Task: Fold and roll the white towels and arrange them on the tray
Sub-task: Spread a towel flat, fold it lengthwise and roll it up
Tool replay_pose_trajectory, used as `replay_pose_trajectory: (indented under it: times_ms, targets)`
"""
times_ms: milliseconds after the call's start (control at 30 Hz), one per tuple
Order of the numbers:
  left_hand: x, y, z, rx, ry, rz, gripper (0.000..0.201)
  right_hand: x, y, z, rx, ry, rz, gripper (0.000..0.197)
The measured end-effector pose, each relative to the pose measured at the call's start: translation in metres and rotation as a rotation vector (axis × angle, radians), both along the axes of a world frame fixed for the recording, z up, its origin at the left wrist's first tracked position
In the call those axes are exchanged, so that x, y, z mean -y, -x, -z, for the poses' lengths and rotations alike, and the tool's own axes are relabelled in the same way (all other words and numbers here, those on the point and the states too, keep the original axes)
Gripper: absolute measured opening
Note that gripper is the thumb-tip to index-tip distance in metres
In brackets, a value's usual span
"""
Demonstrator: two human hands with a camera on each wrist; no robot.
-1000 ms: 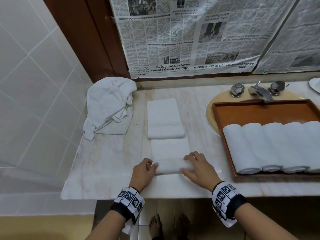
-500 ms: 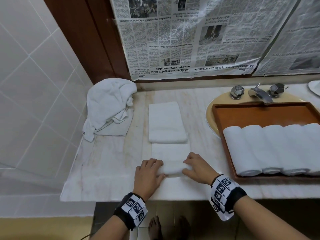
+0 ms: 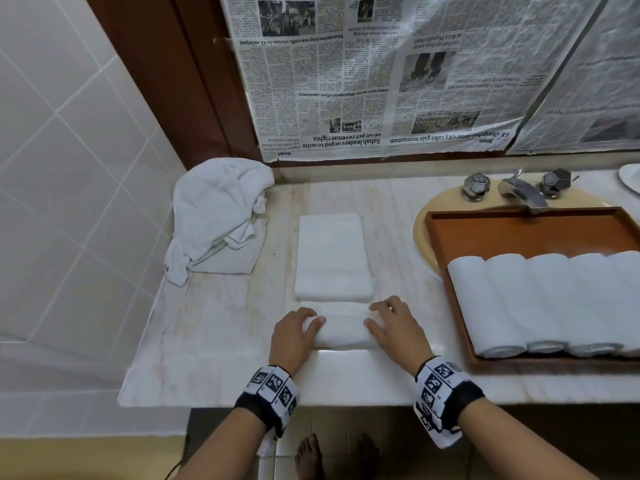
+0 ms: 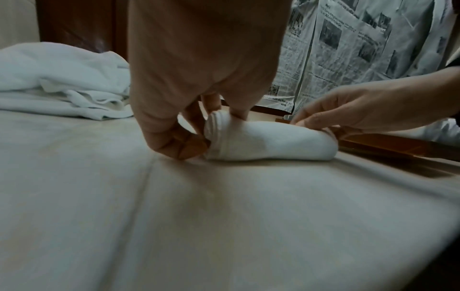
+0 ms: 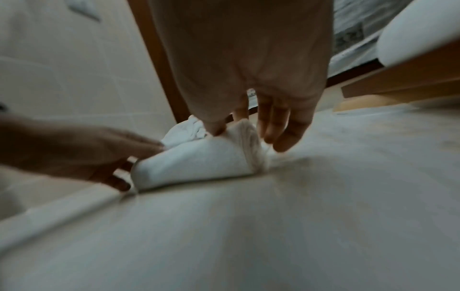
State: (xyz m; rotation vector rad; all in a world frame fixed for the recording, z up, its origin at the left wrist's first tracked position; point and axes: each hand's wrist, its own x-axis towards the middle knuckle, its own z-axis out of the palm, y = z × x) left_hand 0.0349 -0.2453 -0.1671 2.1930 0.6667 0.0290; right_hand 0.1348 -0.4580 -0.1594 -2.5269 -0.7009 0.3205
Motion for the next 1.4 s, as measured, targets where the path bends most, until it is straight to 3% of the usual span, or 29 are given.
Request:
replay_pose_trajectory:
  times_ms: [100,200,300,433,533,700,767,867,967,1067,1167,1233,1400]
  targets:
    - [0.008,0.0,0.003,-0.005,-0.016,-0.122,0.027,0.003,0.009,0.003,0.208,-0.012,-0.173,0.036]
    - [0.013,0.0,0.002,-0.002,-0.039,-0.155,0.021,0.007,0.01,0.008,0.226,0.08,-0.297,0.05]
    - [0.017,0.003,-0.002,0.044,-0.211,-0.035,0.02,0.006,0.005,0.007,0.076,0.058,-0.28,0.048]
    - [0.014,0.018,0.002,0.043,-0.356,0.248,0.055,0.0,-0.011,-0.003,-0.157,-0.035,-0.202,0.044]
    - [0.006,0.023,-0.001,-0.03,-0.392,0.33,0.059,-0.003,-0.018,-0.009,-0.258,0.018,-0.2,0.041]
    - [-0.012,0.004,-0.011,-0.171,-0.165,0.365,0.054,-0.007,-0.02,-0.009,-0.441,-0.037,-0.046,0.014]
    - [-0.016,-0.001,-0.013,-0.16,-0.042,0.35,0.054,-0.007,-0.018,-0.008,-0.452,-0.065,-0.011,0.025]
    - [-0.016,-0.005,-0.018,-0.184,0.072,0.286,0.051,-0.005,-0.016,-0.008,-0.385,-0.098,-0.003,0.045]
    - [-0.014,-0.008,-0.02,-0.226,0.105,0.242,0.059,-0.006,-0.009,-0.007,-0.142,0.006,-0.035,0.04]
    - [-0.011,-0.007,-0.021,-0.221,0.137,0.219,0.049,-0.003,-0.001,-0.005,0.084,0.041,-0.144,0.038]
    - [-0.006,-0.001,-0.02,-0.175,0.05,0.209,0.043,0.006,0.002,0.005,0.122,0.104,-0.27,0.055]
    - [-0.001,0.005,-0.019,-0.157,-0.033,0.205,0.044,0.008,0.003,0.007,0.101,0.097,-0.269,0.054]
    - [0.01,0.024,-0.016,-0.137,-0.396,0.343,0.063,0.005,-0.006,-0.002,-0.253,-0.05,-0.13,0.041]
